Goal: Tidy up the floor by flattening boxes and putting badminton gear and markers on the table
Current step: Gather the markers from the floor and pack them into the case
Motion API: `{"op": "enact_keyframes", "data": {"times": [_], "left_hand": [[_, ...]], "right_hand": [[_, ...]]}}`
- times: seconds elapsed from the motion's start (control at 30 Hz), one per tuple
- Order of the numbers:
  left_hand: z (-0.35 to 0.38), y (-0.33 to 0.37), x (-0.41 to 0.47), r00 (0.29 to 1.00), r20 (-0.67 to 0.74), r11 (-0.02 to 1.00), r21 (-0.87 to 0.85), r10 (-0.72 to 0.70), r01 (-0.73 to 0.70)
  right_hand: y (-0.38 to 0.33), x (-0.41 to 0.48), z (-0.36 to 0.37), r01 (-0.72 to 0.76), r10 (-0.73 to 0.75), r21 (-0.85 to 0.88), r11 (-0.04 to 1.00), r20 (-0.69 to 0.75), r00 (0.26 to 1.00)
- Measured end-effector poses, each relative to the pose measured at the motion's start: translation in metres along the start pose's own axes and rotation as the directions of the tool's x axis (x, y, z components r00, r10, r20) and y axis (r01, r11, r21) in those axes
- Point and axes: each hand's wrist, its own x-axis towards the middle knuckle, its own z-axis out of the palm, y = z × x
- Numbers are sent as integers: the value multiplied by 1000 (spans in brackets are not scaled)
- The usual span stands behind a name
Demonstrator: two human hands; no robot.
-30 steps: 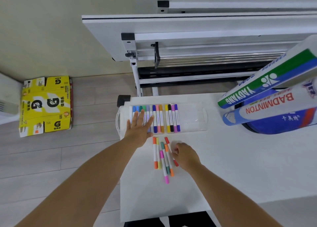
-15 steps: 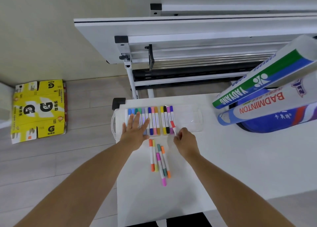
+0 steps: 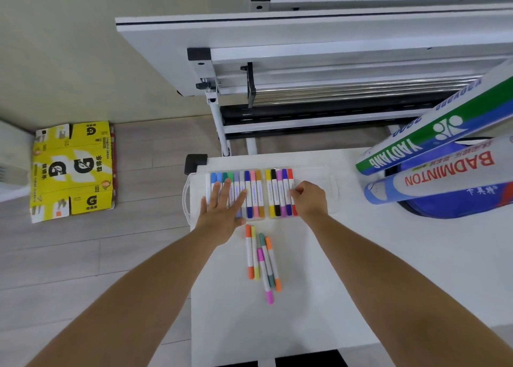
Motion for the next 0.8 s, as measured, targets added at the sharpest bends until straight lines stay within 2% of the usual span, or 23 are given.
{"op": "enact_keyframes", "data": {"times": [0.3,0.4,0.47,0.53,0.6,0.7,0.8], "left_hand": [[-1,0,0,1000,2,1000,-12,-11,11],[-1,1,-1,1000,15,1000,-5,-15,15],[-3,2,-2,999,23,1000,-12,-22,23],[-6,2,-3,999,35,1000,-16,-24,25],[-9,3,-4,999,48,999,-20,-25,26],[-11,4,-5,998,60,999,-25,-33,34],[-11,3,-5,998,62,999,-32,-29,31]], "right_hand": [[-5,17,-5,-69,78,-123,990,63,995],[-9,6,-7,10,-9,-221,975,3,1000],[-7,-11,-3,131,-137,-194,972,-16,990],[-2,-37,4,232,-226,-127,964,64,972],[6,-66,14,313,-275,-171,934,212,938],[22,-96,29,353,-252,-242,904,365,896],[33,-109,36,371,-230,-296,880,417,879]]}}
